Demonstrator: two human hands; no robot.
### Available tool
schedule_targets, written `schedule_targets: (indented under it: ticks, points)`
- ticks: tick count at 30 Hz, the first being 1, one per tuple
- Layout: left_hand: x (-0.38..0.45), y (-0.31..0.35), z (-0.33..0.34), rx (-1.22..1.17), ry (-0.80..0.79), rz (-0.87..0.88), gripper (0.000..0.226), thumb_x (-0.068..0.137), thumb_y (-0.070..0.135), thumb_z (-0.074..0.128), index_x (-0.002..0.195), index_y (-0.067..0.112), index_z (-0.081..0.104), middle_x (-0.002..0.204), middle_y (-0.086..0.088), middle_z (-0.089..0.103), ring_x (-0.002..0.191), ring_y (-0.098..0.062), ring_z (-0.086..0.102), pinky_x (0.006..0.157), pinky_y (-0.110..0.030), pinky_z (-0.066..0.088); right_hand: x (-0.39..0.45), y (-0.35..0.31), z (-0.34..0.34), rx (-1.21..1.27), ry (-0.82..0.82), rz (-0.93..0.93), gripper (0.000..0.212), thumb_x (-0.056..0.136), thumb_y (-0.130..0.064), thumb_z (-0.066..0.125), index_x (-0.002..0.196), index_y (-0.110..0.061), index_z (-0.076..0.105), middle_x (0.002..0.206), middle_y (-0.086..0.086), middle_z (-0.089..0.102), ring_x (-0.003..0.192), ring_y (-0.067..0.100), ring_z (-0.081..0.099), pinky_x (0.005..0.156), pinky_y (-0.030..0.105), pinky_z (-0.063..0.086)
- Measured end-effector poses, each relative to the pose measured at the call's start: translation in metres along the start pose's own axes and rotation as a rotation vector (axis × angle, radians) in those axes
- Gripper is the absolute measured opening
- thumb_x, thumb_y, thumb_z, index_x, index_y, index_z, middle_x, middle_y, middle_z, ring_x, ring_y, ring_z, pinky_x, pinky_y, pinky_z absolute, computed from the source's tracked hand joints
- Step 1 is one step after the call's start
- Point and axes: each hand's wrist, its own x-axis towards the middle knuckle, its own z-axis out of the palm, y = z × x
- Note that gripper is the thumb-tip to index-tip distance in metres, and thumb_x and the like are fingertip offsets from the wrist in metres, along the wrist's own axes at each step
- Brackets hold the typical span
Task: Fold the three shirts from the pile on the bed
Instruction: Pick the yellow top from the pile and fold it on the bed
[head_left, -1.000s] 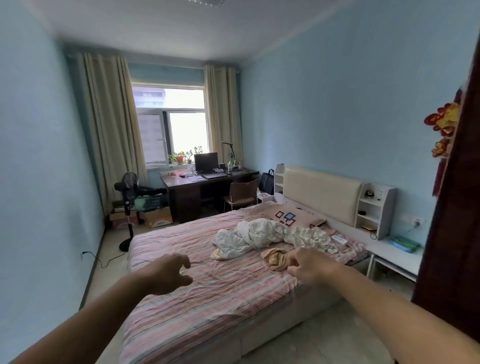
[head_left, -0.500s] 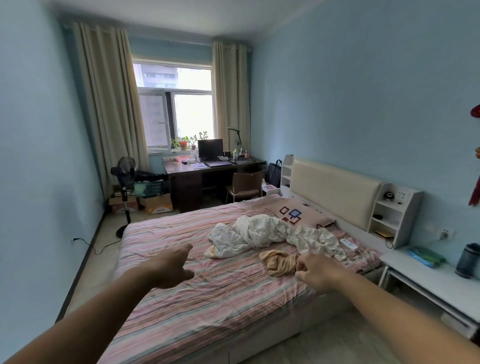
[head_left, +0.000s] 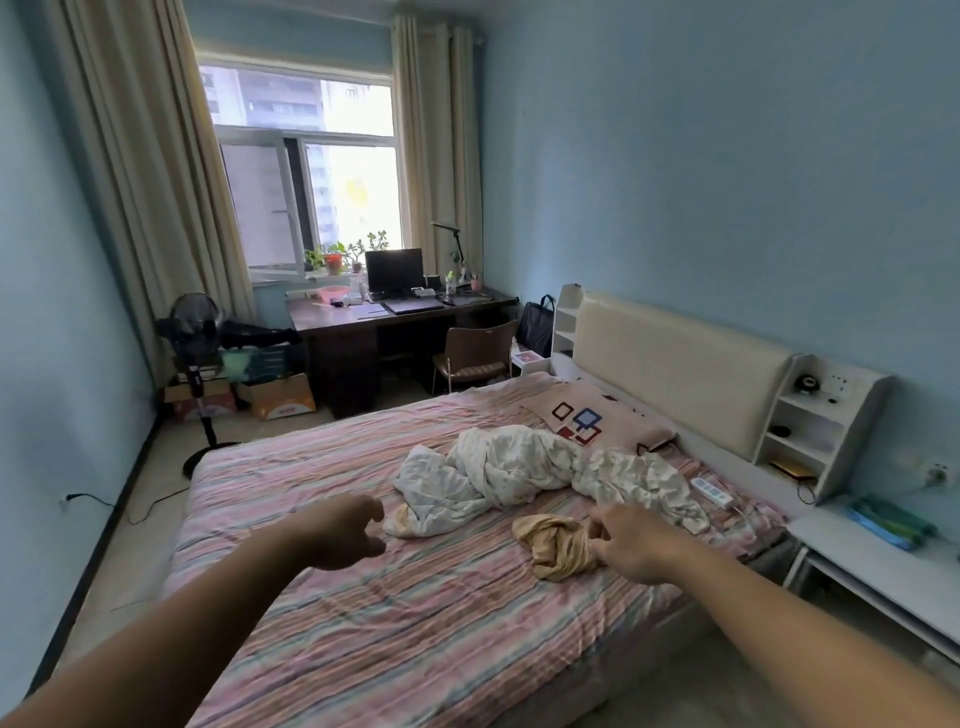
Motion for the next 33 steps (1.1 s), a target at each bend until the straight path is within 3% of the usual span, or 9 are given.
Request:
schedule_targets:
  ticks: [6, 10, 14, 18, 22, 30, 33]
  points:
    - [0.101, 0.016, -0.012, 0.026, -0.037, -0.001, 0.047, 0.094, 0.037, 0.059, 0.138, 0.024, 0.051, 0.136, 0.000, 0.057, 0.120, -0.017, 0.054, 0.095, -0.027, 0.043, 0.105, 0.020, -0.018, -0.004, -0.024, -0.015, 0.019, 0.097, -0.030, 0.053, 0.109, -0.019, 0.062, 0.108, 0.001, 0.061, 0.101, 0.020, 0.059, 0.085, 0.032, 0.049]
    - [0.170, 0.034, -0.010, 0.010, -0.053, -0.021, 0.040, 0.093, 0.038, 0.060, 0.132, 0.027, 0.057, 0.131, 0.002, 0.060, 0.115, -0.015, 0.056, 0.091, -0.026, 0.043, 0.180, 0.053, -0.028, -0.008, -0.012, -0.057, 0.005, 0.094, -0.026, 0.056, 0.098, -0.022, 0.058, 0.098, -0.001, 0.059, 0.094, 0.020, 0.060, 0.081, 0.032, 0.050]
    - [0.234, 0.054, -0.004, -0.047, -0.059, -0.065, 0.038, 0.094, 0.036, 0.061, 0.130, 0.025, 0.059, 0.132, 0.001, 0.060, 0.116, -0.016, 0.057, 0.092, -0.027, 0.045, 0.253, 0.094, -0.042, 0.004, -0.013, -0.077, 0.006, 0.092, -0.024, 0.058, 0.097, -0.024, 0.057, 0.100, -0.001, 0.058, 0.096, 0.020, 0.060, 0.085, 0.033, 0.051]
    - [0.287, 0.075, 0.001, -0.081, -0.038, -0.124, 0.043, 0.093, 0.038, 0.061, 0.134, 0.025, 0.057, 0.135, 0.002, 0.059, 0.118, -0.017, 0.057, 0.085, -0.025, 0.041, 0.321, 0.124, -0.056, -0.031, -0.072, -0.136, 0.003, 0.093, -0.024, 0.057, 0.096, -0.023, 0.057, 0.099, -0.001, 0.059, 0.094, 0.020, 0.059, 0.078, 0.029, 0.047]
    - [0.330, 0.086, 0.001, -0.152, -0.073, -0.170, 0.045, 0.093, 0.036, 0.062, 0.135, 0.023, 0.057, 0.136, 0.000, 0.060, 0.118, -0.018, 0.058, 0.091, -0.027, 0.043, 0.377, 0.142, -0.067, -0.044, -0.101, -0.166, 0.006, 0.093, -0.025, 0.057, 0.098, -0.023, 0.058, 0.102, 0.000, 0.061, 0.098, 0.021, 0.060, 0.082, 0.032, 0.049]
    - [0.422, 0.071, -0.014, -0.132, -0.105, -0.193, 0.041, 0.095, 0.036, 0.059, 0.134, 0.024, 0.057, 0.134, 0.000, 0.061, 0.117, -0.019, 0.057, 0.084, -0.025, 0.039, 0.468, 0.160, -0.061, -0.055, -0.131, -0.167, 0.005, 0.094, -0.024, 0.056, 0.098, -0.022, 0.058, 0.100, 0.000, 0.060, 0.097, 0.022, 0.060, 0.080, 0.032, 0.048]
    - [0.458, 0.062, -0.014, -0.142, -0.114, -0.173, 0.042, 0.094, 0.038, 0.059, 0.134, 0.024, 0.056, 0.134, -0.002, 0.060, 0.116, -0.019, 0.058, 0.090, -0.028, 0.044, 0.493, 0.163, -0.056, -0.116, -0.183, -0.147, 0.013, 0.094, -0.027, 0.056, 0.104, -0.021, 0.061, 0.107, 0.004, 0.064, 0.100, 0.023, 0.062, 0.087, 0.036, 0.054]
